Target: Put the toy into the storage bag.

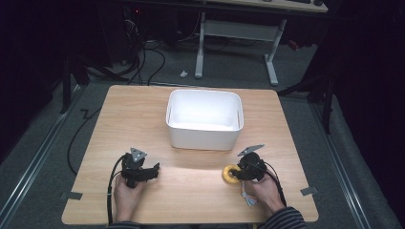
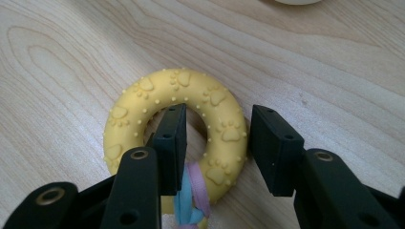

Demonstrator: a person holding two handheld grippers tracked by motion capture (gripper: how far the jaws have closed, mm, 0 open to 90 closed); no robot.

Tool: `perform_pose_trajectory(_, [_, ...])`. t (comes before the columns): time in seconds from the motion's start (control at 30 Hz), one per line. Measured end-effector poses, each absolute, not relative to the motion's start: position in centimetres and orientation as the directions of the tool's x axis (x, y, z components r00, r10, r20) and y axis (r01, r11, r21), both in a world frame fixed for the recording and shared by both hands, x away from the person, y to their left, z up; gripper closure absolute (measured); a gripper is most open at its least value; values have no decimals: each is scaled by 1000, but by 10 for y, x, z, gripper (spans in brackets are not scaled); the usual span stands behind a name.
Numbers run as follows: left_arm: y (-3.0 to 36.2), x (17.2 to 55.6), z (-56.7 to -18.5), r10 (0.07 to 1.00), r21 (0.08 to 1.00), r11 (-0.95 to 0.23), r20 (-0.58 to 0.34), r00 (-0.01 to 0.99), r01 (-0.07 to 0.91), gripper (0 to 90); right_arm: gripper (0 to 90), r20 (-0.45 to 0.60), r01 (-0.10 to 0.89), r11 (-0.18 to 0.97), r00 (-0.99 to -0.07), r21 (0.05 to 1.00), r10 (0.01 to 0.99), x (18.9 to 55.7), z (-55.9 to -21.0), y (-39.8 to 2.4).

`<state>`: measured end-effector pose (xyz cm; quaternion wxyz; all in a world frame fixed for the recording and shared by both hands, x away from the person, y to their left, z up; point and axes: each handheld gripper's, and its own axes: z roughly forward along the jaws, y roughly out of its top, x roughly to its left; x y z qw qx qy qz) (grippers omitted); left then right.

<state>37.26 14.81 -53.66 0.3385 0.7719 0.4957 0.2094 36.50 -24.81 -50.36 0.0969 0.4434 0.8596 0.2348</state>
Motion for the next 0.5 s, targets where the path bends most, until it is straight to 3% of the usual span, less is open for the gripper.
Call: perform_pose_trajectory(0.5, [148, 373, -537, 907, 730, -280, -12, 421, 624, 170, 655, 28, 711, 504, -591, 490, 806, 363, -503, -248])
